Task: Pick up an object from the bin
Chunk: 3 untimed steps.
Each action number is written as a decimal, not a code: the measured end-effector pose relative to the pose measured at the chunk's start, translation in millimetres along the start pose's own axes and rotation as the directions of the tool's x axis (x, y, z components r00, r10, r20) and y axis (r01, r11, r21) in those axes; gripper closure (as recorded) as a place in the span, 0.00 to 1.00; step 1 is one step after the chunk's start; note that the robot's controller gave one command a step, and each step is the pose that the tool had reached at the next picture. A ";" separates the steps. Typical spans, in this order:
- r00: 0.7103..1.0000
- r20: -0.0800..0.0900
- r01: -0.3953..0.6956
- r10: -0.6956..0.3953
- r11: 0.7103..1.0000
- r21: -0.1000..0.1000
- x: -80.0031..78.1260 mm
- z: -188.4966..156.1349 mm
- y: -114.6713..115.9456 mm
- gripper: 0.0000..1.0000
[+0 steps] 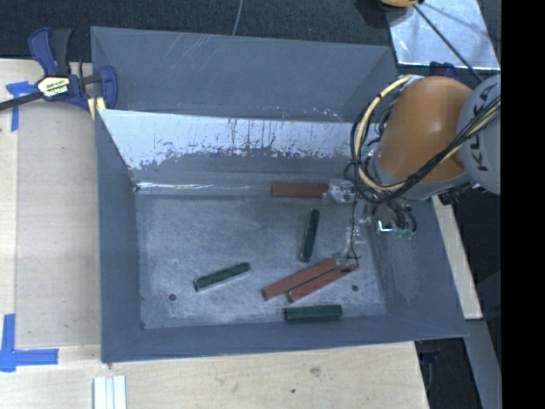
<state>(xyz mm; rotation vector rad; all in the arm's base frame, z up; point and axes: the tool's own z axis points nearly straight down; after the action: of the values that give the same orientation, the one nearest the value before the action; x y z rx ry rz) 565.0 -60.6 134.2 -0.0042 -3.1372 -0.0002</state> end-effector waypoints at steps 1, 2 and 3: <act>1.000 0.008 0.001 -0.001 1.000 0.001 -2.0 -4.3 0.1 0.00; 1.000 0.010 0.001 -0.001 1.000 0.001 54.7 13.6 6.3 0.00; 0.999 0.007 0.042 -0.042 0.999 0.000 68.9 49.9 -31.1 0.00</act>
Offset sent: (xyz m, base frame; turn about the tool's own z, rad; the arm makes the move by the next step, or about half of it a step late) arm -0.0773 0.0093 -0.0208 -0.0002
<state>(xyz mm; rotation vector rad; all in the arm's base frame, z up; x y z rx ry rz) 495.9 -91.5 84.7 0.0611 -3.1435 0.0000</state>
